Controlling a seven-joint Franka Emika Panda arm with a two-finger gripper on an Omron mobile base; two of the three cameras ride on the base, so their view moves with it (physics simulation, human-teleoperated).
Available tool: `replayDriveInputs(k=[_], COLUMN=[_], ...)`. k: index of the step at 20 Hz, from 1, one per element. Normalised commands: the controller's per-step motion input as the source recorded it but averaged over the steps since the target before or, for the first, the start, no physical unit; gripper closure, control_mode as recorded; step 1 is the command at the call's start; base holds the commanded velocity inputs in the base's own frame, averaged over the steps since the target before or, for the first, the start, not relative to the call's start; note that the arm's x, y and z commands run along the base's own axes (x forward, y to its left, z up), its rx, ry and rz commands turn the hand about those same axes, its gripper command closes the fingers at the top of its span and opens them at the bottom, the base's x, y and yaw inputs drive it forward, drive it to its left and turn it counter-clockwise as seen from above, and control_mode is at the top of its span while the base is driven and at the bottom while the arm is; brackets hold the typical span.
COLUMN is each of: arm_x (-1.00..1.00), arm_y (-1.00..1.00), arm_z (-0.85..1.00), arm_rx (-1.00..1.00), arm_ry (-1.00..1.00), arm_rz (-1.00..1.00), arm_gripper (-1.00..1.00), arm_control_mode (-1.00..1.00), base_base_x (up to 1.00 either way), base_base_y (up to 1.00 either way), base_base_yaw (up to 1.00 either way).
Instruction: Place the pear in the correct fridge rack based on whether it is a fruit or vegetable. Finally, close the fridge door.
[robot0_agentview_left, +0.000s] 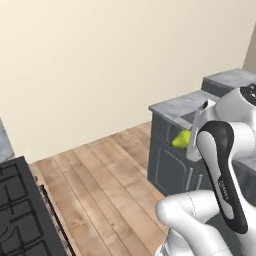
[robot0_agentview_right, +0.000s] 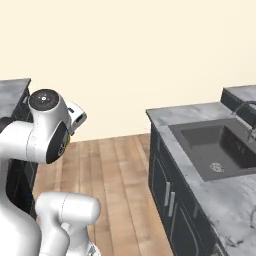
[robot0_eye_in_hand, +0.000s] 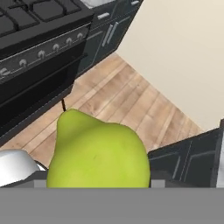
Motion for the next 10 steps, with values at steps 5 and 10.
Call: replayDriveInputs(k=[5, 10], arm_x=[0.0, 0.0], arm_y=[0.0, 0.0], arm_z=[0.0, 0.0], arm_rx=[0.0, 0.0], arm_ry=[0.0, 0.0], arm_rz=[0.0, 0.0], arm_gripper=[1.0, 1.0], arm_control_mode=[1.0, 1.0], base_base_x=[1.0, 1.0], base_base_y=[0.15, 0.08], base_base_yaw=[0.0, 0.0])
